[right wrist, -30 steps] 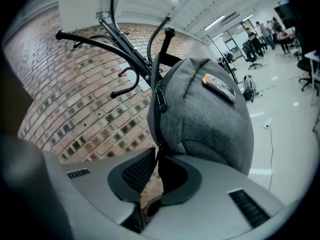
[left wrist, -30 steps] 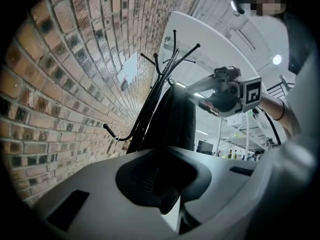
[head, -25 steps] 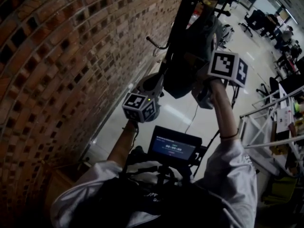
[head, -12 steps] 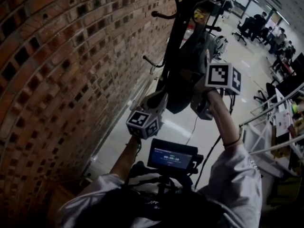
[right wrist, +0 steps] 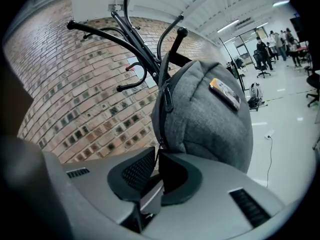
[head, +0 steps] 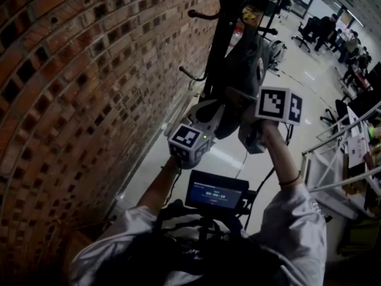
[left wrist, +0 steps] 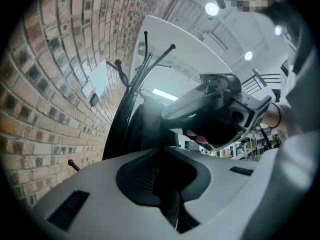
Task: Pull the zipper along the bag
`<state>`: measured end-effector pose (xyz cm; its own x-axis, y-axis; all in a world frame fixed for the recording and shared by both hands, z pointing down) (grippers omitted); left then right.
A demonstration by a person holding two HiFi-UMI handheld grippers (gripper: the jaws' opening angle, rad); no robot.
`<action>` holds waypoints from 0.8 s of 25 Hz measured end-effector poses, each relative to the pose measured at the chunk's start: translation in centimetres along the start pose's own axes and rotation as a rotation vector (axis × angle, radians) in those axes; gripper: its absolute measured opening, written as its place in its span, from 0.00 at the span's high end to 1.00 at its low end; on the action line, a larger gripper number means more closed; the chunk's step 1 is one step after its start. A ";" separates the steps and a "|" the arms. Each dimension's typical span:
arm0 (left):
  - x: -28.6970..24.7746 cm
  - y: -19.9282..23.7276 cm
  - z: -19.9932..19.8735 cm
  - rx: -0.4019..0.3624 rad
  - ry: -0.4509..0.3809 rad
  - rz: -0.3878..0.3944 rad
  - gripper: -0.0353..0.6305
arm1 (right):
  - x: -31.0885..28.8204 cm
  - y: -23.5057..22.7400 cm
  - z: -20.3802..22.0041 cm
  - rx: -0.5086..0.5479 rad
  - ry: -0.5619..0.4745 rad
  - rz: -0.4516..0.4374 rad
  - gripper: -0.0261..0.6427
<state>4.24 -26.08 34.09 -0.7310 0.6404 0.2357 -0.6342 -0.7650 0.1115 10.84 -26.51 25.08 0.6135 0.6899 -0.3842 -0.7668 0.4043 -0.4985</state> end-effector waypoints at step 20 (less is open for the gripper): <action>-2.2 -1.2 -2.5 0.045 -0.043 0.022 0.92 | 4.9 1.8 -0.4 0.790 -0.127 0.300 0.78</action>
<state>6.01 -26.37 31.04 -0.7326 0.6205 0.2798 -0.6052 -0.7819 0.1492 12.51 -22.66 22.02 0.3736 0.8777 -0.3002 -0.8287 0.4612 0.3171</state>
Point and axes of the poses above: the fingertips, and each gripper's own axes: x backward along the fingers, y to its left, z out of its underside, the point moved 5 cm from there along x, backward along the fingers, and after that the axes turned 1 degree about -z, right-handed, at the moved point
